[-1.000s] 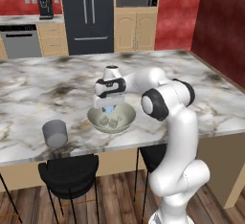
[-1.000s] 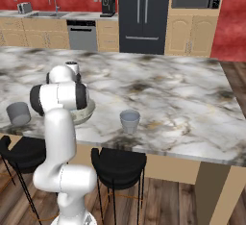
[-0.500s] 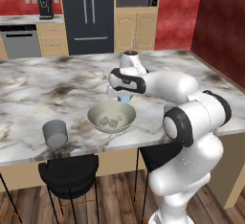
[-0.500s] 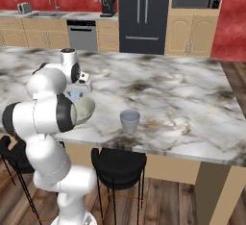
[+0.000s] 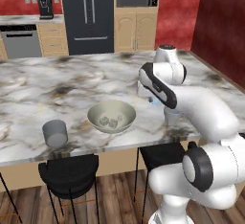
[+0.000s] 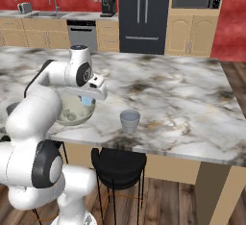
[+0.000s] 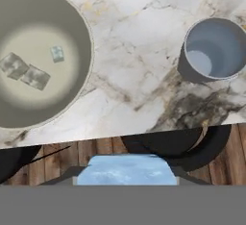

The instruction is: There are four ice cubes in the ice bowl. Place two ice cubes in each glass of water.

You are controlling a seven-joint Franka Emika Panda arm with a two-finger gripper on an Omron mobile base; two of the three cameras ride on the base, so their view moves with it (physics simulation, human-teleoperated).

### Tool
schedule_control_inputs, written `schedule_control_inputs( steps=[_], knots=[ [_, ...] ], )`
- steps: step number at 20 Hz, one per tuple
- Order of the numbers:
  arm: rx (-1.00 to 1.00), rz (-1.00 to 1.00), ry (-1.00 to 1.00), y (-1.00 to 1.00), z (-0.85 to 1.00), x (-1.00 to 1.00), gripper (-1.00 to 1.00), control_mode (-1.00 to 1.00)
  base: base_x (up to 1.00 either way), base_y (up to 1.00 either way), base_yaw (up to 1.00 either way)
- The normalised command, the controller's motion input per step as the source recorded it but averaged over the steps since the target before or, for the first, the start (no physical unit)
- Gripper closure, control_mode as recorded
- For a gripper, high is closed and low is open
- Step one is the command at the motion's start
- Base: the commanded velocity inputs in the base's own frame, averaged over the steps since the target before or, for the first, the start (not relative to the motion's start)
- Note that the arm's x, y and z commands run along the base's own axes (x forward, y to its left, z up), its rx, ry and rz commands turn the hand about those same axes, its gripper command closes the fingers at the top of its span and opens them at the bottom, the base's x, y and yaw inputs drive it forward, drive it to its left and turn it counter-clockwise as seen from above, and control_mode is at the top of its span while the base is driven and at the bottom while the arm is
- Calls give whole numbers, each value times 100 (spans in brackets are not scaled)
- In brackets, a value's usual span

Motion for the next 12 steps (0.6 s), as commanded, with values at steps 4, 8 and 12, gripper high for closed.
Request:
schedule_control_inputs(
  steps=[4, 8, 12],
  knots=[
    [-7, -2, 0, -100, -20, -70, 100, -100, 0, 0, 0],
    [0, -9, 0, -42, -13, -9, 100, -100, 0, 0, 0],
    [7, -1, 2, -73, -1, 45, 100, -100, 0, 0, 0]
  ],
)
